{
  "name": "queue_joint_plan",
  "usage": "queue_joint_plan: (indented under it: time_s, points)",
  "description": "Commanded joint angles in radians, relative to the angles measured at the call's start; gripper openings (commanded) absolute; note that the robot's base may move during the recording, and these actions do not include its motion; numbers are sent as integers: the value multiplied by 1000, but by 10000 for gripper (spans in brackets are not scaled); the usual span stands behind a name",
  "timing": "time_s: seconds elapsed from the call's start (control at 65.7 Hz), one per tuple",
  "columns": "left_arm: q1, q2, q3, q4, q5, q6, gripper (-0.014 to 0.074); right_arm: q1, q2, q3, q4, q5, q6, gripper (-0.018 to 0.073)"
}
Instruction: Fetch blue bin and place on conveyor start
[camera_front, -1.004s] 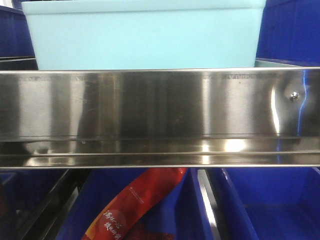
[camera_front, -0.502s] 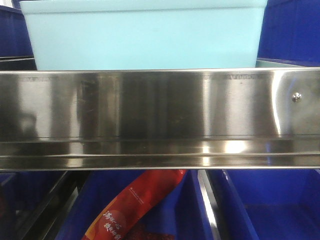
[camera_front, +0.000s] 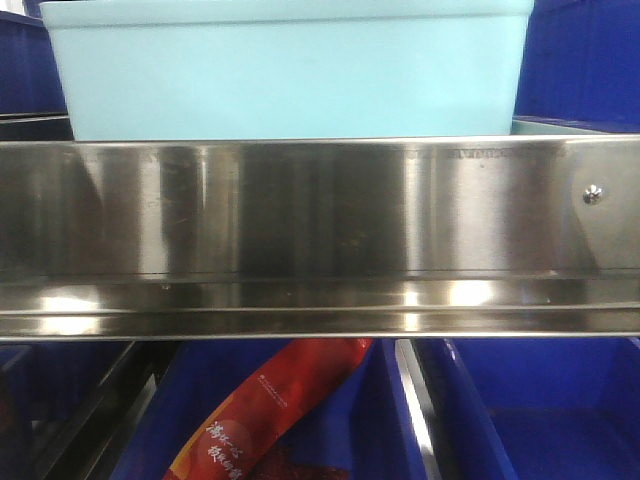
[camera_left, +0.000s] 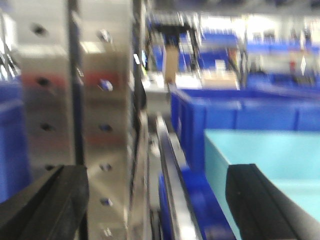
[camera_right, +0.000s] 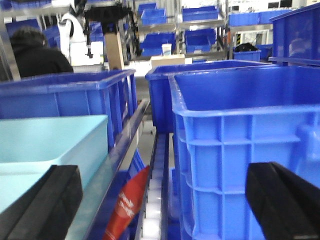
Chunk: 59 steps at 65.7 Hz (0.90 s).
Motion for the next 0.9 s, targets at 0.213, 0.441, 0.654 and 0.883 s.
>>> queue_joint_plan:
  time_s: [0.213, 0.441, 0.654, 0.883]
  points:
    - [-208, 279, -225, 10, 186, 7, 466, 168, 252, -209, -5, 106, -85, 570]
    - [-323, 586, -471, 10, 360, 7, 466, 309, 567, -443, -5, 220, -81, 570]
    - [-321, 868, -797, 33, 600, -61, 465, 317, 875, -812, -39, 467, 55, 570]
    - [-304, 1142, -1098, 122, 782, -142, 465, 317, 1179, -1199, -162, 786, 171, 570]
